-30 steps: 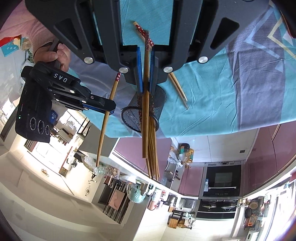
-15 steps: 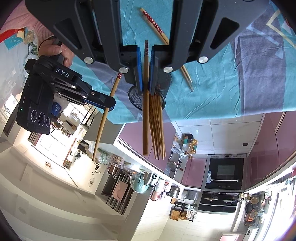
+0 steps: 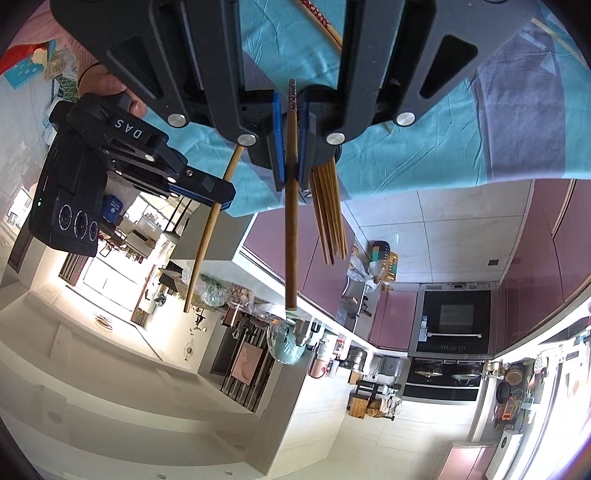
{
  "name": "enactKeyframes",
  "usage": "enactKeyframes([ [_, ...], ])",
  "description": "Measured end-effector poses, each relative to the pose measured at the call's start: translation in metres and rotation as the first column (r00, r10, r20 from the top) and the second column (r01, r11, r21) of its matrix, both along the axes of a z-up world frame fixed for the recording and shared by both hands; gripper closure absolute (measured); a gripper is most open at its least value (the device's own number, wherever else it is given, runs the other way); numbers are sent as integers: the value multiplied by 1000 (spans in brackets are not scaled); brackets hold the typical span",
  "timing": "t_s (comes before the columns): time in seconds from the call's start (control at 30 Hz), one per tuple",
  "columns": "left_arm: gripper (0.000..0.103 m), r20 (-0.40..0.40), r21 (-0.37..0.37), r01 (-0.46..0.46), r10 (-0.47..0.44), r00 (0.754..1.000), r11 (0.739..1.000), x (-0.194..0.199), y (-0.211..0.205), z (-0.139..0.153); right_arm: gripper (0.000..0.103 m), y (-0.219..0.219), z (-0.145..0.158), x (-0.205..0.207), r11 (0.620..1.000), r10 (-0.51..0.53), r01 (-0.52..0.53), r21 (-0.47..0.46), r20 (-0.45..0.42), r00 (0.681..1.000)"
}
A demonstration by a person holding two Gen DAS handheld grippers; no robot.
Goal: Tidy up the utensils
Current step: 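Lower both chopsticks into the mesh cup and open both tools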
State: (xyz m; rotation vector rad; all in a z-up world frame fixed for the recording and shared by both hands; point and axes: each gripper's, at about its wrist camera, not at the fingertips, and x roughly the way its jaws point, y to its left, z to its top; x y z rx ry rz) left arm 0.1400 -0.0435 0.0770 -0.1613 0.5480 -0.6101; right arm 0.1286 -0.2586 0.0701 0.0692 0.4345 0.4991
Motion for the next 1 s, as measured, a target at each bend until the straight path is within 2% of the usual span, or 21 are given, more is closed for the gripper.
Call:
enactKeyframes([
  [0.4,96,74,5,-19,18,997,1000,7,-12,29,97,-4,6,21,1000,-28,27,8,24,999],
  [1.0,95,3,104,-25,24,1000,994,32,-32,5,97,3,-16,46,998,-58,58,-12,-35,998],
])
